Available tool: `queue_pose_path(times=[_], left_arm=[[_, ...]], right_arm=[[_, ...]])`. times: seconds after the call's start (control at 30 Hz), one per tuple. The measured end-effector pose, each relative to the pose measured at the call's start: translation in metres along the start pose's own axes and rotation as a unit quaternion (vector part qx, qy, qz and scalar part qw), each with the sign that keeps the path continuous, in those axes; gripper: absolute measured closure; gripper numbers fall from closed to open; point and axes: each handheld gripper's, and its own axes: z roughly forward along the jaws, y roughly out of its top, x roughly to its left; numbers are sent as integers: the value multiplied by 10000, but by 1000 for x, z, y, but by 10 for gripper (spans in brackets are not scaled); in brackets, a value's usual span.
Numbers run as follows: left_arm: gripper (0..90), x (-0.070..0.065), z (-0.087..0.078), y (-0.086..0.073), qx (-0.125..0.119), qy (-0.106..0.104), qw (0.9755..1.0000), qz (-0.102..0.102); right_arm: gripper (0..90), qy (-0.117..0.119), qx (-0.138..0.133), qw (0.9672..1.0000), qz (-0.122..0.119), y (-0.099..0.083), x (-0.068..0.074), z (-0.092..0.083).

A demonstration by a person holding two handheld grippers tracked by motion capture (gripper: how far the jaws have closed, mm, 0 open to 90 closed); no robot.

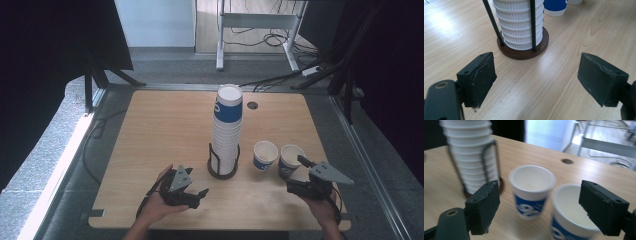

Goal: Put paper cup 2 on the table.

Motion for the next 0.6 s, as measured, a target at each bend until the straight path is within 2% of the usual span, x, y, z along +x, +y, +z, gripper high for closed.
queue_pose_path(times=[0.17, 0.27, 0.33, 0.47, 0.6], left_arm=[[149, 0, 0, 0, 1, 11, 10000, -1], [149, -1, 0, 0, -1, 5, 10000, 14], [149, 0, 0, 0, -7, 13, 10000, 14], [149, 1, 0, -1, 8, 25, 10000, 3], [150, 1, 0, 0, 13, 4, 10000, 2]], right_arm=[[192, 563, 28, 9984, -105, 1, 23, 15], [195, 1072, 97, 9942, -76, -5, 38, 31], [195, 1265, 200, 9917, -154, -8, 47, 40], [212, 1507, 293, 9879, -206, -11, 57, 49], [224, 1602, 214, 9865, -262, -12, 60, 50]])
